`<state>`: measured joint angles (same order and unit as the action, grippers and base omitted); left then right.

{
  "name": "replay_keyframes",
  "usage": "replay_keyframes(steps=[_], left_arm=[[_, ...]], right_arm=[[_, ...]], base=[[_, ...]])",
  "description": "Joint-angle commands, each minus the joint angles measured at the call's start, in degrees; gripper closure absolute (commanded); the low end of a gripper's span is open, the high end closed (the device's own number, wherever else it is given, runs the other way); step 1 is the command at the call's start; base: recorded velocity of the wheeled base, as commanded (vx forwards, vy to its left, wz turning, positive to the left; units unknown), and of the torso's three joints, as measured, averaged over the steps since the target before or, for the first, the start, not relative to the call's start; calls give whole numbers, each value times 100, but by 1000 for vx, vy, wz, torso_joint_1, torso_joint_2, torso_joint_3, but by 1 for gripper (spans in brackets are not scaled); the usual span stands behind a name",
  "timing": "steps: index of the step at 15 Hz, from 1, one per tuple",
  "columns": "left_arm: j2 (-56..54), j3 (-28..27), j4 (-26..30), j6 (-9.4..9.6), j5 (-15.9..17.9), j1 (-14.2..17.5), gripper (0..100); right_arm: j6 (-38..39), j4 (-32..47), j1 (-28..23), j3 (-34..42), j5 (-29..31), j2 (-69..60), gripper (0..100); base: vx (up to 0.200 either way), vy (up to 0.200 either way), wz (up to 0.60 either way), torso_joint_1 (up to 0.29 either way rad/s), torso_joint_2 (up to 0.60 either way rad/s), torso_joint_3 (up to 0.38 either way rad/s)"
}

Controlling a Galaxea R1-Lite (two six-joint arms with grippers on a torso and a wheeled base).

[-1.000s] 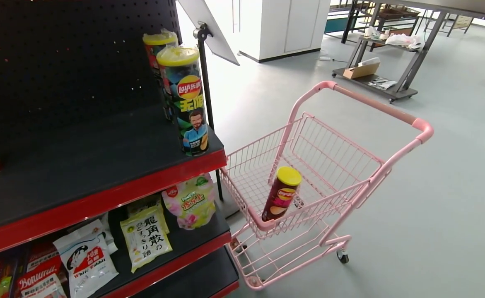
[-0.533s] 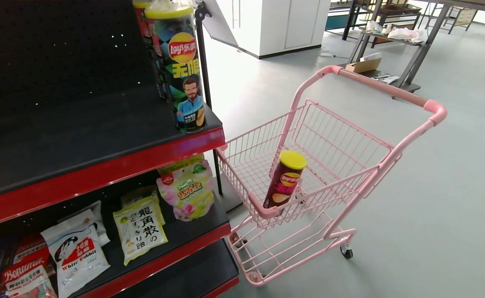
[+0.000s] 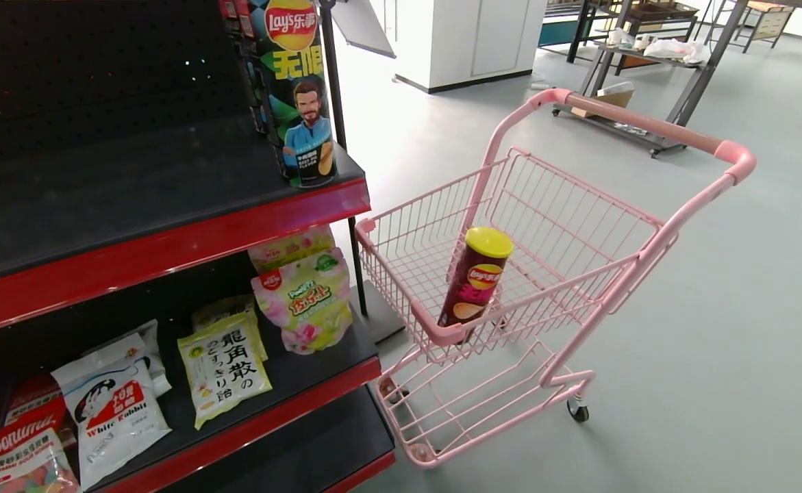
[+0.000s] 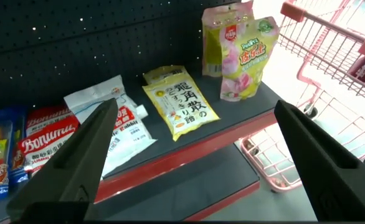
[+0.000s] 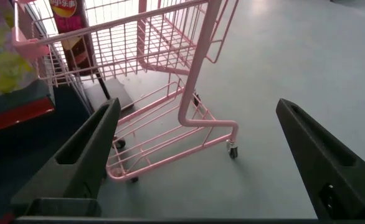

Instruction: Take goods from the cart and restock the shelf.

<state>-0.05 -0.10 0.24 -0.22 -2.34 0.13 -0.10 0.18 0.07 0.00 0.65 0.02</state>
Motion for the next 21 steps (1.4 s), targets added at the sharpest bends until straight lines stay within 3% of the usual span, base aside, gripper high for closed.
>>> replay_keyframes(steps=[1,2,3,4,5,6,8,10,11,12,14,21], left_arm=[[5,1,2,4,-3,-5,0],[5,1,2,-4,-3,4,0],[5,1,2,-4,6,4,0],[5,1,2,4,6,4,0],[5,1,2,4,-3,4,0],[5,1,2,4,6,4,0],[5,1,2,4,-3,4,0],[5,1,-7,4,-3,4,0],[5,1,-7,4,-3,4,0],[5,1,-7,4,-3,4,0],[5,1,-7,4,-3,4,0],[5,1,-7,4,-3,4,0]], right_arm=[[-43,-1,1,-9,-12,-2,0],[-96,-18,1,-70,-109,-2,0],[115,-9,45,-1345,-425,1184,0],[467,-9,28,-2048,-416,2037,0],[1583,-18,72,-3858,-425,3742,0],[1434,-53,204,-4043,-592,4216,0],[476,-379,933,-3779,-1102,4963,0],[440,-827,1021,-3647,-1146,5816,0],[493,-1293,1021,-3480,-1146,6370,0],[581,-2532,1021,-3261,-1181,7336,0],[546,-3411,1118,-3287,-1278,8303,0],[528,-4140,1575,-3894,-1269,10087,0]], base=[[0,0,0,0,0,0],[0,0,0,0,0,0],[0,0,0,0,0,0],[0,0,0,0,0,0],[0,0,0,0,0,0],[0,0,0,0,0,0],[0,0,0,0,0,0],[0,0,0,0,0,0],[0,0,0,0,0,0],[0,0,0,0,0,0],[0,0,0,0,0,0],[0,0,0,0,0,0]])
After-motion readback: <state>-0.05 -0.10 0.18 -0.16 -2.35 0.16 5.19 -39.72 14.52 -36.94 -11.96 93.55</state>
